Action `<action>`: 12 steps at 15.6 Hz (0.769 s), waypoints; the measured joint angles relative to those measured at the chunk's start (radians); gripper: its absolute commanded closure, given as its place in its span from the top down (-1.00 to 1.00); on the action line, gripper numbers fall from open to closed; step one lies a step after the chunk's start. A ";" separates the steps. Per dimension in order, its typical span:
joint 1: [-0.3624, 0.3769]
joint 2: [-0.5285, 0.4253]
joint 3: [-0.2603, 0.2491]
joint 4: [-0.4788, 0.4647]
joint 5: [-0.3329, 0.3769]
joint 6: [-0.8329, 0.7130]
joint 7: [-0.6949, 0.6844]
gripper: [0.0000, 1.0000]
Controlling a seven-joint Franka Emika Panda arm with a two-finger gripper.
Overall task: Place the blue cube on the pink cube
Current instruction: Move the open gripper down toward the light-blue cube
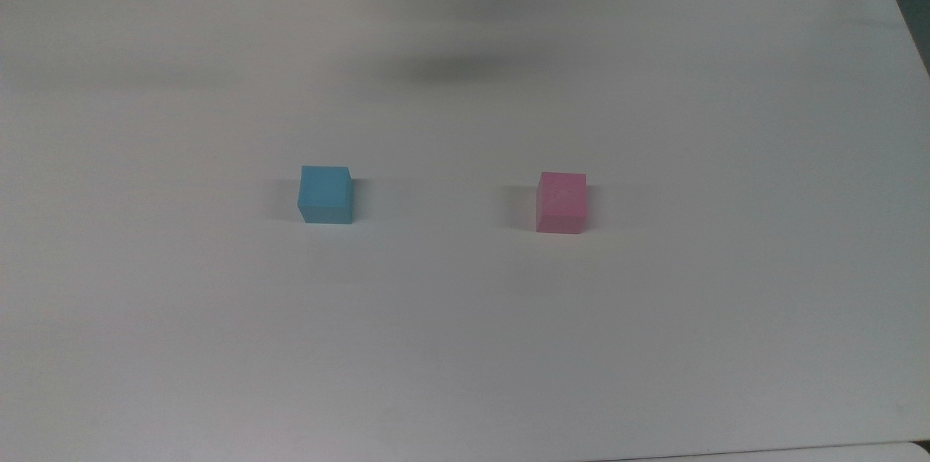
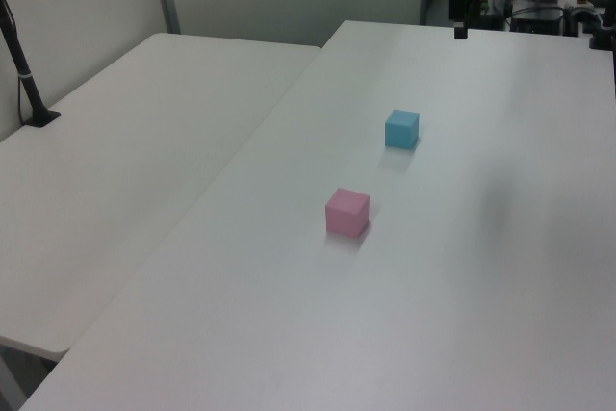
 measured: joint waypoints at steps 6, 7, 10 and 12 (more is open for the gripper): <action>-0.002 0.000 0.000 0.002 0.000 0.010 -0.001 1.00; -0.002 0.001 0.000 0.002 0.000 0.010 -0.001 1.00; -0.002 0.004 0.000 0.002 0.000 0.044 -0.003 1.00; -0.002 0.012 -0.001 0.002 0.002 0.089 -0.003 1.00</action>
